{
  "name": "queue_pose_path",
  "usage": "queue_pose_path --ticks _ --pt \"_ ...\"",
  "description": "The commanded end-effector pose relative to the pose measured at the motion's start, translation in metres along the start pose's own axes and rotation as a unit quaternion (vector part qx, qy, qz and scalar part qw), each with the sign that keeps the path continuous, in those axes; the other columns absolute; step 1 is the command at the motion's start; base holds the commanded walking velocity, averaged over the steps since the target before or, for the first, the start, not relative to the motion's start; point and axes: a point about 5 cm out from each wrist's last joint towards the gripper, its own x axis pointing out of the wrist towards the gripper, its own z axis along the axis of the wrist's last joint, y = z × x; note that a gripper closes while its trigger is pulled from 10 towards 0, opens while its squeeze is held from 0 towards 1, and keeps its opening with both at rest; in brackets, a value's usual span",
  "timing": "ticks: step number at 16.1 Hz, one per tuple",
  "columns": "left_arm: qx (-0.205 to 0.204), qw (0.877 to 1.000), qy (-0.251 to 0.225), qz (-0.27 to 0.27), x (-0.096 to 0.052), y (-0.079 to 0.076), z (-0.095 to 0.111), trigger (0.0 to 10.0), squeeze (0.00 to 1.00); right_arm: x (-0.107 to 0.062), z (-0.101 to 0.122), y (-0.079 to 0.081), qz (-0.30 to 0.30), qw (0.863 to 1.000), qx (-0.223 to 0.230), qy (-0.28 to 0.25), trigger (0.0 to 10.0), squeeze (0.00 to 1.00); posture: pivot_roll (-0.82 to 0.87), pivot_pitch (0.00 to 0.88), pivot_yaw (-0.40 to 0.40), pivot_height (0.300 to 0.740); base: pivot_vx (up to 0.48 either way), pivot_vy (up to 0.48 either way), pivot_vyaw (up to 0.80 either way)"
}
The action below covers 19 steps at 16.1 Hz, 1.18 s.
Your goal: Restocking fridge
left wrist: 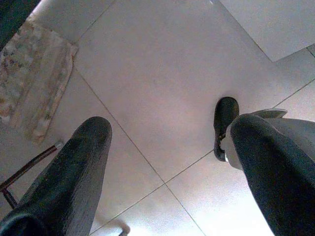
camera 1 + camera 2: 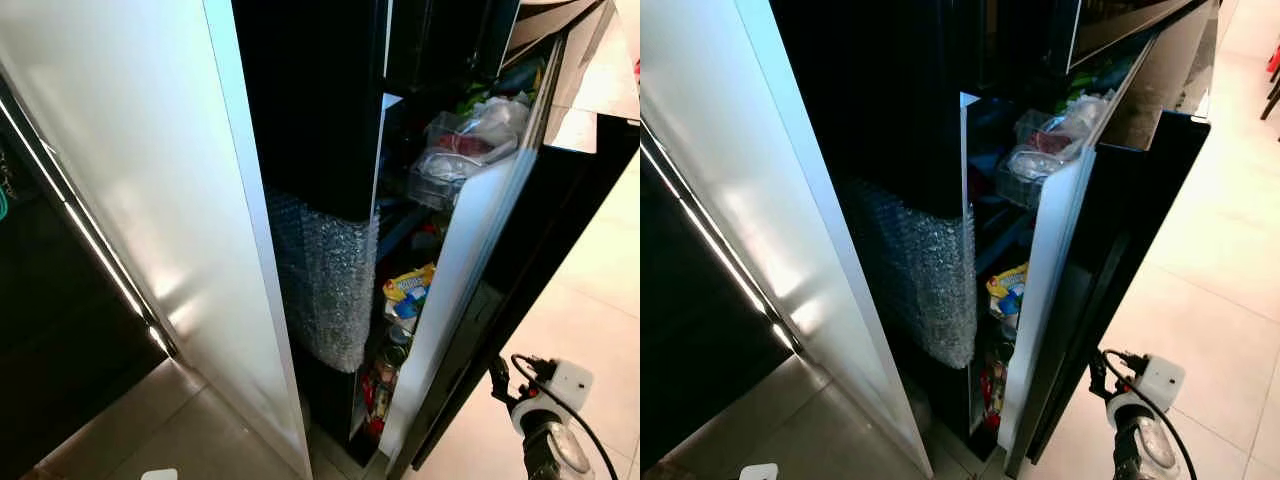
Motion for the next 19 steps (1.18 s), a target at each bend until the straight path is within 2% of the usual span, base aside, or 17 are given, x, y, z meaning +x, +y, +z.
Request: queue_pose_path --ticks 1,4,9,12,19 --pt "0.014 1.0 0.001 0.0 0.0 0.003 -0.001 10.0 0.0 0.009 0.014 0.015 0.042 0.999 0.004 -0.023 10.0 0.0 -0.02 0.0 0.039 0.74 0.0 0.0 0.0" --pt "0.015 1.0 0.0 0.001 0.0 0.004 0.0 10.0 0.0 0.018 0.028 0.039 0.127 0.991 0.01 -0.039 10.0 0.0 -0.03 0.0 0.04 0.74 0.0 0.0 0.0" --pt "0.016 1.0 0.0 -0.001 0.001 0.003 0.002 10.0 0.0 0.022 0.034 0.057 0.182 0.982 0.009 -0.046 10.0 0.0 -0.04 0.0 0.042 0.74 0.0 0.0 0.0" --pt "0.021 1.0 -0.002 -0.005 0.001 0.002 0.003 10.0 0.0 0.021 0.031 0.077 0.25 0.967 0.013 -0.043 10.0 0.0 -0.06 0.0 0.048 0.74 0.0 0.0 0.0" --pt "0.018 1.0 -0.004 -0.006 0.001 -0.003 0.007 10.0 0.0 0.021 0.032 0.109 0.337 0.94 0.023 -0.036 10.0 0.0 -0.05 0.0 0.035 0.74 0.0 0.0 0.0"
